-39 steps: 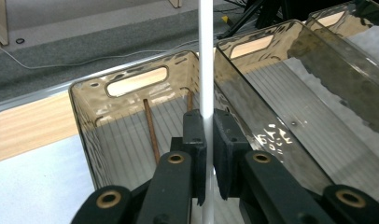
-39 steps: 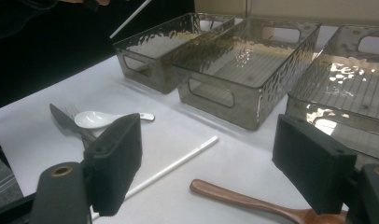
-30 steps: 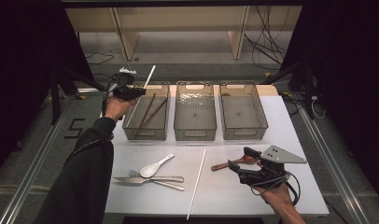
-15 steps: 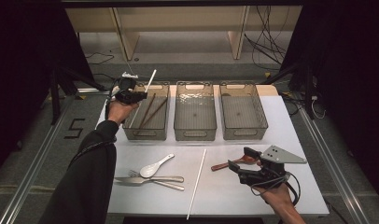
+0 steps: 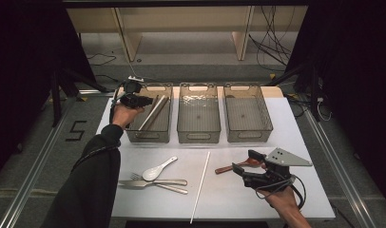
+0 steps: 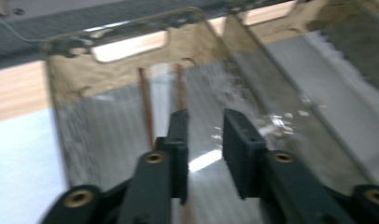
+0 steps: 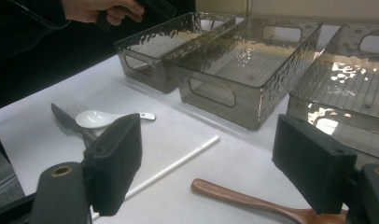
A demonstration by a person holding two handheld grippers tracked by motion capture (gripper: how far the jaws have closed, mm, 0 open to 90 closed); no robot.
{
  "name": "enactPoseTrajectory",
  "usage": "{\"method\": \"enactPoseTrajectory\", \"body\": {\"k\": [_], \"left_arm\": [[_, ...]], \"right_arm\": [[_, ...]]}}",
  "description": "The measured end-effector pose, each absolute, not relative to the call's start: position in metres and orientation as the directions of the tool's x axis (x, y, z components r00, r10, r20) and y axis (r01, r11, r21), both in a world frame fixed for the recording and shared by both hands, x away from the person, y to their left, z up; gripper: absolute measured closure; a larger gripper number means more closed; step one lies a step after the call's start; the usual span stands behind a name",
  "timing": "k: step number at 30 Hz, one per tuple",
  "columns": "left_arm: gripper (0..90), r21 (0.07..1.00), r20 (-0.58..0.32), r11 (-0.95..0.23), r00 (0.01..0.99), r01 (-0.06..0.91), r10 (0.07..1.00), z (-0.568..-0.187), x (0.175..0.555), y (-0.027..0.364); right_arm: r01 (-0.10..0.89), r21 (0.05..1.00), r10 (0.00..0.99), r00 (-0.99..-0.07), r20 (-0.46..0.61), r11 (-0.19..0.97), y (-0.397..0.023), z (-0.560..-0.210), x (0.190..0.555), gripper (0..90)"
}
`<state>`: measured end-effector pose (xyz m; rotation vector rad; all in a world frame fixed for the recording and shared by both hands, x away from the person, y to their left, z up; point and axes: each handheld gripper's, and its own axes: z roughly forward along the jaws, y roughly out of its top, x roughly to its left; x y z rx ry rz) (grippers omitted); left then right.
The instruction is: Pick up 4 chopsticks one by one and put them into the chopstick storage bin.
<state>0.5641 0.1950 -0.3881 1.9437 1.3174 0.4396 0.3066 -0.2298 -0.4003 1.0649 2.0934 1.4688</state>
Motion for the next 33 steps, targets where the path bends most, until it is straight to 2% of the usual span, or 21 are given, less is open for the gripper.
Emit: {"method": "enactPoseTrajectory", "body": {"k": [5, 7, 12, 16, 26, 33], "left_arm": [[55.0, 0.717, -0.204, -0.168, 0.433, 0.677, 0.878, -0.376, 0.546, 0.184], [49.8, 0.708, -0.194, -0.197, 0.455, 0.678, 0.869, -0.372, 0.534, 0.177], [37.0, 0.699, -0.235, -0.203, 0.489, 0.686, 0.840, -0.367, 0.502, 0.165], [30.0, 0.688, -0.222, -0.243, 0.517, 0.684, 0.827, -0.368, 0.486, 0.153], [21.3, 0.633, -0.203, -0.316, 0.545, 0.707, 0.813, -0.385, 0.452, 0.131], [18.2, 0.610, -0.201, -0.353, 0.570, 0.709, 0.797, -0.399, 0.431, 0.118]], "right_arm": [[0.370, 0.913, 0.755, -0.645, 0.119, 0.172, -0.230, -0.400, 0.306, 24.8], [0.370, 0.913, 0.755, -0.644, 0.119, 0.172, -0.230, -0.400, 0.306, 24.8], [0.371, 0.912, 0.757, -0.643, 0.118, 0.173, -0.230, -0.400, 0.306, 24.8], [0.370, 0.913, 0.758, -0.642, 0.118, 0.171, -0.230, -0.400, 0.306, 24.8], [0.363, 0.913, 0.759, -0.644, 0.099, 0.189, -0.229, -0.399, 0.306, 24.8], [0.364, 0.913, 0.760, -0.642, 0.101, 0.186, -0.228, -0.399, 0.305, 24.8]]}}
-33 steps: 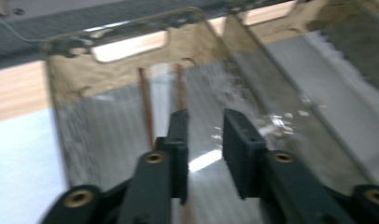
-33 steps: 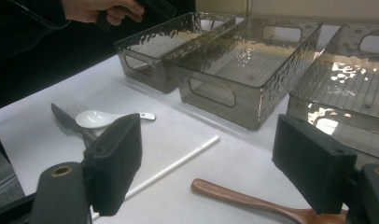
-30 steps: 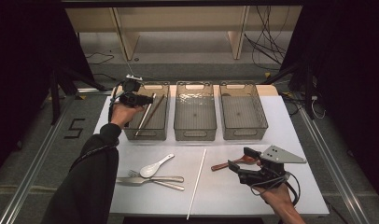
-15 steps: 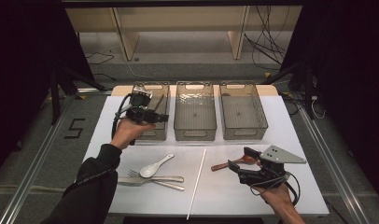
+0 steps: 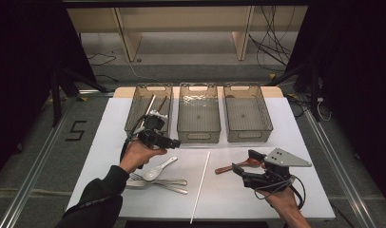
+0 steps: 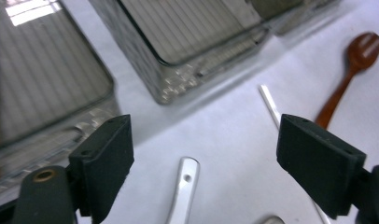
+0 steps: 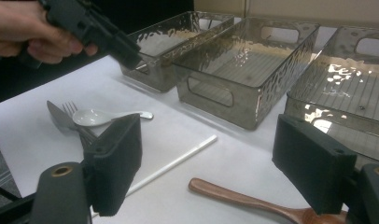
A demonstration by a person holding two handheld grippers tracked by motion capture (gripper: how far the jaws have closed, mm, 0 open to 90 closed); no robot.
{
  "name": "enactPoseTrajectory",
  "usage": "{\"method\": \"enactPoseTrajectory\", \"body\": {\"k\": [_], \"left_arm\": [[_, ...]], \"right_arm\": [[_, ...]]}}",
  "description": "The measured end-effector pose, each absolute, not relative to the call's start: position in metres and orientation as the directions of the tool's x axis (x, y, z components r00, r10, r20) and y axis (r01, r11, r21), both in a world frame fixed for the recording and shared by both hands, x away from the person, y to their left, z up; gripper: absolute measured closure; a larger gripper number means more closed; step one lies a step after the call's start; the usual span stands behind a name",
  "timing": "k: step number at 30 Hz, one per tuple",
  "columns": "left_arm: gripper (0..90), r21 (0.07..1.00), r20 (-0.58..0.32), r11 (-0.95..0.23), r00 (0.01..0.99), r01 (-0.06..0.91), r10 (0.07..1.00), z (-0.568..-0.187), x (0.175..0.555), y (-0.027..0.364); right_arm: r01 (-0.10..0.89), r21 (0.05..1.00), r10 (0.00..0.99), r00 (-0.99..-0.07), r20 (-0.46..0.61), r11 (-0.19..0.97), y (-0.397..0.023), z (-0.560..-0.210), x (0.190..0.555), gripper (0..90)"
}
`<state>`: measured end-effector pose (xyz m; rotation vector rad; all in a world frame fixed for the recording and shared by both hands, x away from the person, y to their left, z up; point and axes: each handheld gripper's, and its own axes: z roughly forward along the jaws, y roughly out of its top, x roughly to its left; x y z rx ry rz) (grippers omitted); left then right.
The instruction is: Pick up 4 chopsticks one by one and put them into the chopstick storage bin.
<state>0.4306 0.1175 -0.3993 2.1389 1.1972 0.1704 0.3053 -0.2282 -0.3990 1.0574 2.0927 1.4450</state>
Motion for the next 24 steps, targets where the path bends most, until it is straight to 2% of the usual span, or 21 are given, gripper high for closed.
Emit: {"method": "enactPoseTrajectory", "body": {"k": [11, 24], "left_arm": [[16.0, 0.585, -0.195, -0.400, 0.601, 0.706, 0.775, -0.412, 0.402, 0.095], [16.0, 0.545, -0.184, -0.462, 0.637, 0.700, 0.748, -0.430, 0.386, 0.068]], "right_arm": [[0.359, 0.914, 0.760, -0.643, 0.097, 0.188, -0.228, -0.399, 0.305, 24.8], [0.358, 0.914, 0.761, -0.642, 0.092, 0.192, -0.228, -0.399, 0.305, 24.8]]}}
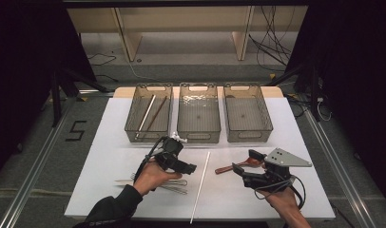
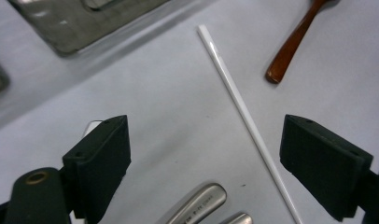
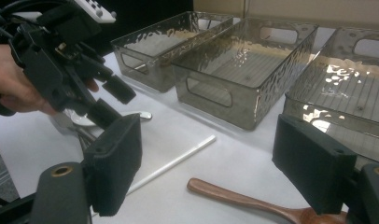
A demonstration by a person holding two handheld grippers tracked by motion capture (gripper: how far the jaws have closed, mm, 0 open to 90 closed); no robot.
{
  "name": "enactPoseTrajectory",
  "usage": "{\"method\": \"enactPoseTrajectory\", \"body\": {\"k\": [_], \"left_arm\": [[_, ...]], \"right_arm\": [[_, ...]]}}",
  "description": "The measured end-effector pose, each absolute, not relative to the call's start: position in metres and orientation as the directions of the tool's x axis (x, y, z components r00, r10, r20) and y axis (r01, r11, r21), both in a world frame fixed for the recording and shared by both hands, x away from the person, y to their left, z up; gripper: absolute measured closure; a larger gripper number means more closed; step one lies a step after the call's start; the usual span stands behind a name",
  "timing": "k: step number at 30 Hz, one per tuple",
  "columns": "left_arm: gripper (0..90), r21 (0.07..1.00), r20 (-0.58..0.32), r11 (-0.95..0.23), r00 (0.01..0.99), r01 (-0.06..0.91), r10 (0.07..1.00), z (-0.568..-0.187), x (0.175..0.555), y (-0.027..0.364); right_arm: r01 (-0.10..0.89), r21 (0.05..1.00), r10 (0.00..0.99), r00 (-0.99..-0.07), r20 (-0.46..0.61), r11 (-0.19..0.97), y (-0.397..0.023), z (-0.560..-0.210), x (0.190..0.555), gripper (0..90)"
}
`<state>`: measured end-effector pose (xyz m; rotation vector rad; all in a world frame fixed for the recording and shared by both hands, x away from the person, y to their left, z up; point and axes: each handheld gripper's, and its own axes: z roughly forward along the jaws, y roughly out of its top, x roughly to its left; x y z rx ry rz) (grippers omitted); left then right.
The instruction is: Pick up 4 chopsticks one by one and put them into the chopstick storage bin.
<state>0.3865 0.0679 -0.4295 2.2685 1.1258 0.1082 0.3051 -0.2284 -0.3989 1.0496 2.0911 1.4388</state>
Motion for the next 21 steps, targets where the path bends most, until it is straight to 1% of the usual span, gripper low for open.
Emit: {"method": "enactPoseTrajectory", "body": {"k": [10, 21], "left_arm": [[16.0, 0.503, -0.165, -0.518, 0.665, 0.692, 0.728, -0.443, 0.384, 0.049], [16.0, 0.478, -0.156, -0.548, 0.680, 0.687, 0.716, -0.451, 0.383, 0.035]], "right_arm": [[0.358, 0.913, 0.760, -0.644, 0.089, 0.196, -0.228, -0.399, 0.305, 24.7], [0.357, 0.912, 0.760, -0.645, 0.085, 0.201, -0.228, -0.398, 0.305, 24.7]]}}
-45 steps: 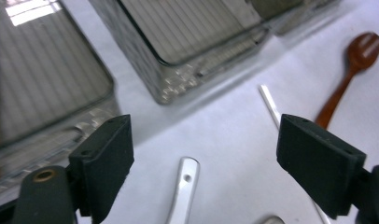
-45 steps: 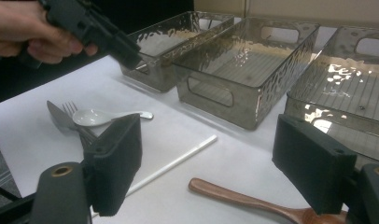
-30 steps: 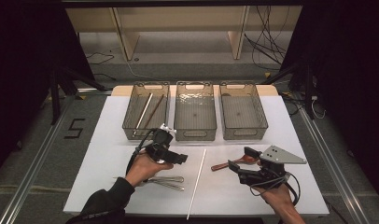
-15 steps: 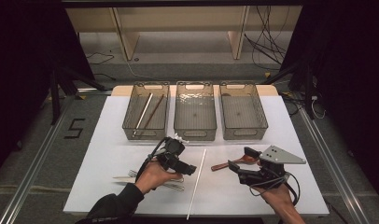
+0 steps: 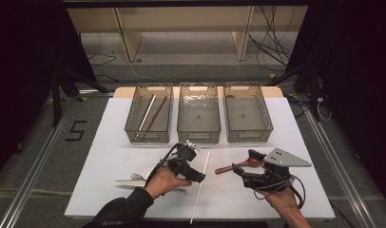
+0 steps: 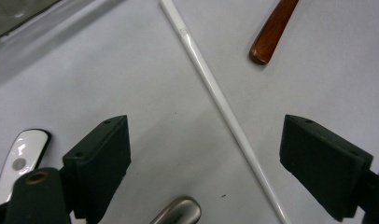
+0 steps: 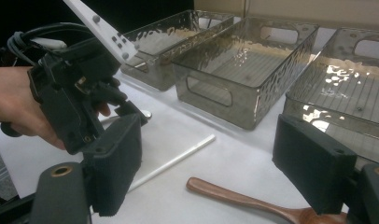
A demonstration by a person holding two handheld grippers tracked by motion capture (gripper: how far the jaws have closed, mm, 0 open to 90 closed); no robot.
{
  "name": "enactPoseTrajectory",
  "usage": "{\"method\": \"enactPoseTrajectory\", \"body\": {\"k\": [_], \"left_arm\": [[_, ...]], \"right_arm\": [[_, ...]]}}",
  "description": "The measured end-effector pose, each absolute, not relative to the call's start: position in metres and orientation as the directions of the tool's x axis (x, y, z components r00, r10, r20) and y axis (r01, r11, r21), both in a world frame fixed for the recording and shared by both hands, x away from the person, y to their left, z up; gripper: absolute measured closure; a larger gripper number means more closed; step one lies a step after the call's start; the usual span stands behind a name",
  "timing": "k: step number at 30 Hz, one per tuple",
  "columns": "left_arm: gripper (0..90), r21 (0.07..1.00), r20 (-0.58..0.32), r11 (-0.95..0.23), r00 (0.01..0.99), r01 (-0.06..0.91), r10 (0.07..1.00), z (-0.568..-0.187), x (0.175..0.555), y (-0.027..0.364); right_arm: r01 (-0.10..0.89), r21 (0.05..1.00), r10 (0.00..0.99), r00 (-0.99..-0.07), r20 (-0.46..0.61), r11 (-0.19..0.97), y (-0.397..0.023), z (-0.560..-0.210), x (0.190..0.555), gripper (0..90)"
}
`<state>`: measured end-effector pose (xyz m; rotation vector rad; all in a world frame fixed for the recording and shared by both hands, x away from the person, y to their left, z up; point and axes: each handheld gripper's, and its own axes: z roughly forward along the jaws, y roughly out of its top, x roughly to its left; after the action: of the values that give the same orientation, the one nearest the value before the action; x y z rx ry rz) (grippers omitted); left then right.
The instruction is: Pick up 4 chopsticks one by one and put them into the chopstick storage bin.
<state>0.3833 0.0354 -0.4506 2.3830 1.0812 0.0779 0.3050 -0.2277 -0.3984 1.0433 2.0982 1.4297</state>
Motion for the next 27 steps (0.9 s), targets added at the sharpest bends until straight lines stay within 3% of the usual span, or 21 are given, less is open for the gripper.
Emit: {"method": "enactPoseTrajectory", "body": {"k": [27], "left_arm": [[20.9, 0.428, -0.113, -0.605, 0.704, 0.671, 0.701, -0.469, 0.380, 0.023]], "right_arm": [[0.350, 0.914, 0.757, -0.649, 0.080, 0.204, -0.227, -0.398, 0.304, 24.7]]}}
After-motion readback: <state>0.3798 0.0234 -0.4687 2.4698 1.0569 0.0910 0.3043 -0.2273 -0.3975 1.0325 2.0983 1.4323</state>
